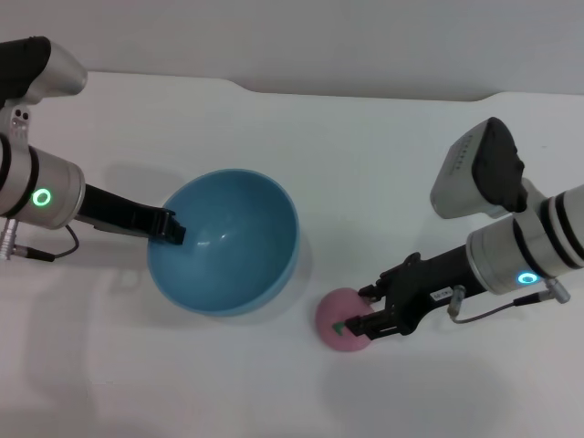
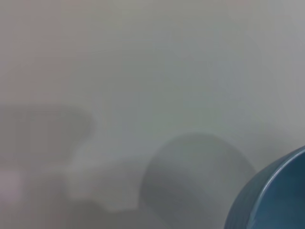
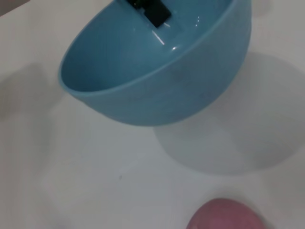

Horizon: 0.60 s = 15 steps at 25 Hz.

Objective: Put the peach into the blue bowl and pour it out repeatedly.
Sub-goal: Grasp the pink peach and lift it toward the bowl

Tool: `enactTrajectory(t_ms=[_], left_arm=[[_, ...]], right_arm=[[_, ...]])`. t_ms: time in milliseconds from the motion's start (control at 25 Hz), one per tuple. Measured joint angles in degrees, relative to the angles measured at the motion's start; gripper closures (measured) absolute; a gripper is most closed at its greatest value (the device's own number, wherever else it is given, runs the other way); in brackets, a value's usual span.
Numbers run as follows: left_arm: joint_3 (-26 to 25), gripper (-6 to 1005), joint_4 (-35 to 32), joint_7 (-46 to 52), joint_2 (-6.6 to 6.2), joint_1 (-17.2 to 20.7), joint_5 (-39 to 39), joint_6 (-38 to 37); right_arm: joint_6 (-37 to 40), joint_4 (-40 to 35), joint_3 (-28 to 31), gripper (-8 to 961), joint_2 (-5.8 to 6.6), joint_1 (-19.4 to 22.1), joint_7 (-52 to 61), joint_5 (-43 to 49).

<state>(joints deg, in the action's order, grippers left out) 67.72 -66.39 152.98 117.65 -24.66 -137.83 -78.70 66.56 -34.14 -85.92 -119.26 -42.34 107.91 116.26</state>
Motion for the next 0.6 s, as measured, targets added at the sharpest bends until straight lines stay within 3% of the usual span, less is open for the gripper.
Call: enactTrajectory(t_ms=[320, 600], left_arm=[[0.1, 1000, 0.0, 0.0, 0.11, -0.2, -0.1, -0.2], [0.0, 1000, 0.0, 0.0, 0.12, -0.6, -0.1, -0.2]], right_arm=[[-4.5, 0.0, -6.2, 432, -0.09, -0.1, -0.4, -1.5], [-8.2, -0.3, -7.4, 572, -0.1, 0.7, -0.7, -1.6]])
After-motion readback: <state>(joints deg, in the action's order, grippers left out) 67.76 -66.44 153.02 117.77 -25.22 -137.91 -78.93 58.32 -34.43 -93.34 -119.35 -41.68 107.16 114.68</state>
